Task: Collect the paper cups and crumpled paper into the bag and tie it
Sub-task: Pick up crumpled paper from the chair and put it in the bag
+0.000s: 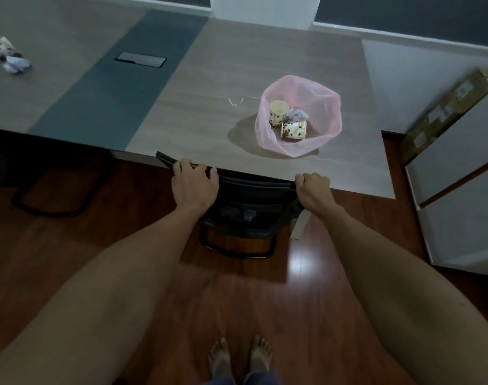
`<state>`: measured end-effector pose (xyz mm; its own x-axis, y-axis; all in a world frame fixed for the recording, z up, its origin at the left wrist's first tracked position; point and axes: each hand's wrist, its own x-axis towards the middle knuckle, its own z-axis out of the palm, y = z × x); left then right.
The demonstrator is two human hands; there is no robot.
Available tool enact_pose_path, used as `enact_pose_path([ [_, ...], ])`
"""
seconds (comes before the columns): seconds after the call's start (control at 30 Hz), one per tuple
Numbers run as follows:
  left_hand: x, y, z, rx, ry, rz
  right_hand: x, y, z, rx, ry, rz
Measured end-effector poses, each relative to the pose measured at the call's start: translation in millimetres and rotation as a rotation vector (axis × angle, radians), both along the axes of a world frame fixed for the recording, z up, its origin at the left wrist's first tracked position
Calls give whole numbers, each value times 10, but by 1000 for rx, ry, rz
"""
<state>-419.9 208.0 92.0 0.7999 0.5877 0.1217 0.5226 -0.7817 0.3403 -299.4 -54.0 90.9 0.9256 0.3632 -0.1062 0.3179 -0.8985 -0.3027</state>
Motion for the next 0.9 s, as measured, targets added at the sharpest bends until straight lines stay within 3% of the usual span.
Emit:
enact_pose_path([
  [0.13,-4,-84,-52,-142,-34,140,-48,12,-96,-21,-33,14],
  [0.27,36,-122,-44,-426,-111,320,-80,60,-121,-20,-46,55],
  [0.37,31,-106,-3,-579,-204,366,-187,119,-160,80,-7,43],
  [0.5,-25,22,-7,-631,-289,445,-462,217,-45,30,39,49],
  [0.8,-170,702,-69,-695,-440,615,-1110,755,242,-99,294,441],
  [0.9,-267,994,-108,-617,-420,597,-1268,1006,338,-145,374,608],
])
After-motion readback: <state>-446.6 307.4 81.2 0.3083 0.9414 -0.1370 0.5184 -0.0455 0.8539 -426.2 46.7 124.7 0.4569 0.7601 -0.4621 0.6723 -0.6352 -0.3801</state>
